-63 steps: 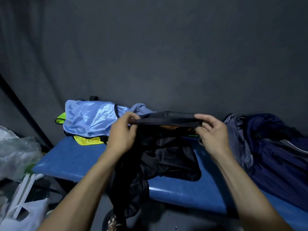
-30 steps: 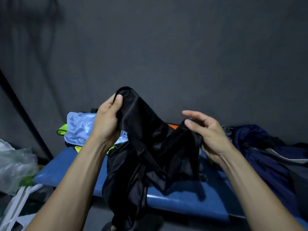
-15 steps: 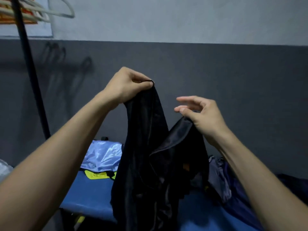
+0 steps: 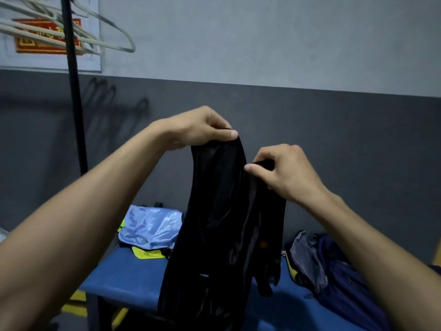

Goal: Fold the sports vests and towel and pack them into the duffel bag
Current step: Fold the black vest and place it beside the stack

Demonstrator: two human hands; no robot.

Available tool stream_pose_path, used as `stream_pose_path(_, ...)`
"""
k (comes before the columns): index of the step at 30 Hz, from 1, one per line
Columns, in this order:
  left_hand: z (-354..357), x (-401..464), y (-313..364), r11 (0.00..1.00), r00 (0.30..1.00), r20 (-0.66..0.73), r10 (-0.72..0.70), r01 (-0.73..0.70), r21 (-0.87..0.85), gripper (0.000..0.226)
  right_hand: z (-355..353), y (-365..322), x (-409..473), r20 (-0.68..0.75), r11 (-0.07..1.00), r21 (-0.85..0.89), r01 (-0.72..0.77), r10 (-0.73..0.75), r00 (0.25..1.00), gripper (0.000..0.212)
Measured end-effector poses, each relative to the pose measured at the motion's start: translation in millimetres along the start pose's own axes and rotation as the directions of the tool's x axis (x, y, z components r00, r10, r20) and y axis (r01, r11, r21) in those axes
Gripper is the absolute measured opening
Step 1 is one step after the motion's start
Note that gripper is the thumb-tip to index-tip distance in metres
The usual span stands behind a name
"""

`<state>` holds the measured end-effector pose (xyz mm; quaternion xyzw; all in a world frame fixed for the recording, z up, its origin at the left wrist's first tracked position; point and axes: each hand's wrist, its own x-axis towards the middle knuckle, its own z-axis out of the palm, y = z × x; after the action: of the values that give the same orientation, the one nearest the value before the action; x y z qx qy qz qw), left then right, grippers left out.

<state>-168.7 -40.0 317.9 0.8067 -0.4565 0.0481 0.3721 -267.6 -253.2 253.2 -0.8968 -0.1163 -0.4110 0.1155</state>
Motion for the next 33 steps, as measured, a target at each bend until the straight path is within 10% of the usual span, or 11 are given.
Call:
stream_pose_path(5, 3, -11, -5, 0.996, 0.994, 0.064, 0.09, -0.089, -0.014, 0.02, -5, -11, -3, -0.069, 0.988, 0.151, 0.045, -0.035, 0.997, 0.012)
stream_pose_path(11, 7, -12, 13, 0.978, 0.986, -0.024, 0.165, -0.161, 0.131, 0.02, -10, -35, -7, -0.037, 0.9, -0.047, 0.433, -0.435, 0.9, 0.019)
stream_pose_path(17, 3, -16, 26, 0.989, 0.988, 0.041, 0.151, -0.15, -0.007, 0.03, -18, -29, -10, 0.131, 0.865, -0.339, 0.37, -0.346, 0.929, 0.031)
stream_pose_path(33, 48, -18, 50, 0.962, 0.989, 0.011, 0.148, -0.147, 0.23, 0.032, -55, 17, -6, -0.022, 0.975, -0.044, 0.219, -0.22, 0.975, 0.025)
